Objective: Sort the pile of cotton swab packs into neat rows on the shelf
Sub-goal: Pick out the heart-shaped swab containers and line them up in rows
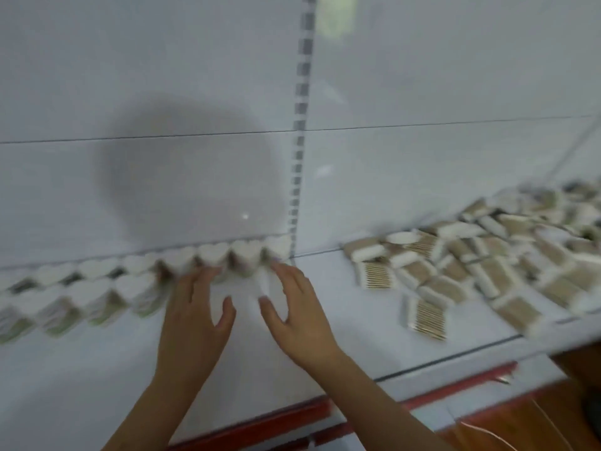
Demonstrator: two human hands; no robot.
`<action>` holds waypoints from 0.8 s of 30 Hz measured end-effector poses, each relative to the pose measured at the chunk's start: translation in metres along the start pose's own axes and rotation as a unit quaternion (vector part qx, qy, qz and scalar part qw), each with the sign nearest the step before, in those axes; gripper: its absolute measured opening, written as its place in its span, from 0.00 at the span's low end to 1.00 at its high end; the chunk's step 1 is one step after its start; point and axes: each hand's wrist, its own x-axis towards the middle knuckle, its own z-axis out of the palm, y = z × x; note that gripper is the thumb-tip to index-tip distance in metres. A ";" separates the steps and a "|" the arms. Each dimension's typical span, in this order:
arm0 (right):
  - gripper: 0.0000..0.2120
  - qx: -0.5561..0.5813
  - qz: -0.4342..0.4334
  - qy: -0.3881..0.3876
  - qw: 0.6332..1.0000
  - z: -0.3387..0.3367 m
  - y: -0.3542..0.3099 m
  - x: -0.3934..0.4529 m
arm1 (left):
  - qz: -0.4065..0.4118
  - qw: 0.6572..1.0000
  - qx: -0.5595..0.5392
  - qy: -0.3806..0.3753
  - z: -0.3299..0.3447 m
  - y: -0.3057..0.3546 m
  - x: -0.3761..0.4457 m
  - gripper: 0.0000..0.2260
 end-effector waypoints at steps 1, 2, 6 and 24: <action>0.27 0.002 0.008 0.030 1.000 -0.020 0.003 0.005 | 0.028 0.999 -0.032 -0.031 0.015 0.017 -0.003 0.20; 0.26 0.004 0.018 0.059 0.998 -0.041 0.007 0.011 | 0.057 0.995 -0.057 -0.064 0.032 0.033 -0.005 0.19; 0.26 -0.035 0.056 0.143 0.988 -0.124 0.034 0.013 | 0.118 0.968 -0.131 -0.178 0.093 0.104 -0.009 0.19; 0.36 -0.221 0.254 0.237 0.911 -0.419 0.311 0.004 | 0.299 0.917 -0.052 -0.259 0.320 0.385 0.013 0.24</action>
